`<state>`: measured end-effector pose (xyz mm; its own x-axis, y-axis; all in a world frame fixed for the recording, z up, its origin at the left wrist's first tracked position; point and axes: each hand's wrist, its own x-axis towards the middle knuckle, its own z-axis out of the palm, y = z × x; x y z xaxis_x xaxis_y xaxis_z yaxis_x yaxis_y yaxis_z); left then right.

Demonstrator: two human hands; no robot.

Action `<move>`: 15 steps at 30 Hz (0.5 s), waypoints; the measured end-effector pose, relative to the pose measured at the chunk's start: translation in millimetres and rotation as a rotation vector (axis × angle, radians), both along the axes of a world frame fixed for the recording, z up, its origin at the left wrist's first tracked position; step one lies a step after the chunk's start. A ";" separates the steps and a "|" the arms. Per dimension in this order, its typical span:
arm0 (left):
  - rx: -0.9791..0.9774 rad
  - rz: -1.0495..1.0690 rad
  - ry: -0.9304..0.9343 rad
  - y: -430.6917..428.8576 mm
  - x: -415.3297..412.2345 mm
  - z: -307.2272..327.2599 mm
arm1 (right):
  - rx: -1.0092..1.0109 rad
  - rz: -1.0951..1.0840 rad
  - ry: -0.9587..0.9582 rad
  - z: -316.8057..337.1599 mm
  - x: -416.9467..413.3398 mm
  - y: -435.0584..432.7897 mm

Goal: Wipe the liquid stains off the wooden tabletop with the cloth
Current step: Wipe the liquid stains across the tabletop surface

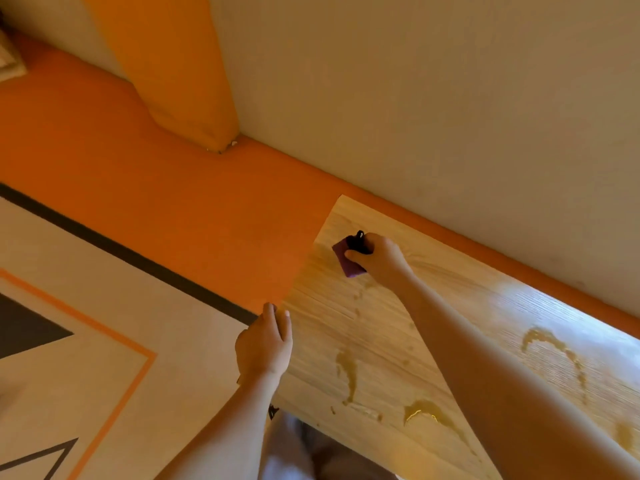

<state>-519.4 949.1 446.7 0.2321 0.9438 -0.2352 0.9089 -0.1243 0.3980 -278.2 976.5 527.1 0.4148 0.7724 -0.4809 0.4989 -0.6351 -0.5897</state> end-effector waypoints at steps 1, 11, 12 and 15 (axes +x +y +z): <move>0.007 0.002 -0.005 0.2 -0.3 -1.1 | 0.030 -0.030 -0.001 -3.7 5.2 8.2; 0.099 0.010 -0.054 0.2 0.6 -14.5 | 0.223 -0.184 -0.150 -40.5 54.2 99.4; 0.098 0.009 -0.045 0.5 0.7 -14.5 | 0.226 -0.157 -0.158 -42.8 50.0 106.0; 0.099 0.002 -0.021 1.2 0.7 -13.5 | 0.254 0.022 -0.236 -49.5 28.4 110.3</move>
